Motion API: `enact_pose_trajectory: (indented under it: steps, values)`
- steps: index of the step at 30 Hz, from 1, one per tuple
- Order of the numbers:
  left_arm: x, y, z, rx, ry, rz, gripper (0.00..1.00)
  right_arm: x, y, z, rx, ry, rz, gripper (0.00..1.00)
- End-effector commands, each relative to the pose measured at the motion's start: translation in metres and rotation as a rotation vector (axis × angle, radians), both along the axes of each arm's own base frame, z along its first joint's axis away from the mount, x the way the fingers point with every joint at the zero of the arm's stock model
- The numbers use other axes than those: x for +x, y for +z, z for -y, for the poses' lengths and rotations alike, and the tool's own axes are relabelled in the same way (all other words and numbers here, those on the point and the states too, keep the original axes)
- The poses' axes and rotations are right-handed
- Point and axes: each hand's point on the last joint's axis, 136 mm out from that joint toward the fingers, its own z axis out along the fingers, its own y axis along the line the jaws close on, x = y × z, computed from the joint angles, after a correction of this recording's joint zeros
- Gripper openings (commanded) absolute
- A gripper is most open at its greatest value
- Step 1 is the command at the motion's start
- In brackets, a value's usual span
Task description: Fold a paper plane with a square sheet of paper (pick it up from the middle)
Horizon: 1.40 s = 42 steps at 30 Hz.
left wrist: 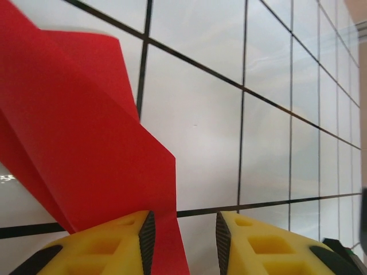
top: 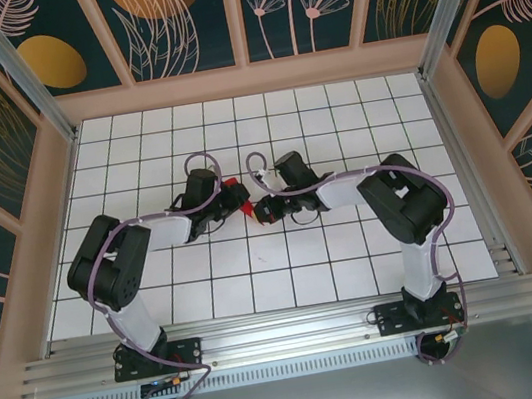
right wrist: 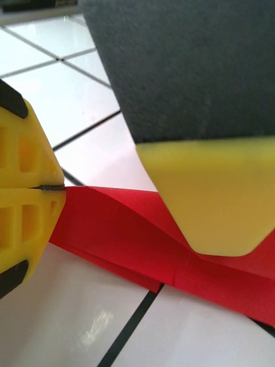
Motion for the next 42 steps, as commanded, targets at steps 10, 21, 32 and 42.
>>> enact_pose_trajectory:
  steps: [10,21,32,42]
  values:
    - [-0.007,0.019,0.008,-0.068,-0.082,0.094,0.38,-0.001,-0.007,-0.002,0.080,-0.028,-0.217,0.00]
    - [-0.009,0.015,0.012,-0.074,-0.111,0.093,0.37,0.005,-0.020,0.007,0.079,-0.107,-0.327,0.00]
    - [-0.015,0.014,0.016,-0.098,-0.144,0.105,0.37,0.010,-0.025,0.016,0.102,-0.174,-0.408,0.00]
    - [-0.013,0.009,0.023,-0.119,-0.163,0.084,0.36,0.009,-0.031,0.016,0.082,-0.174,-0.429,0.00]
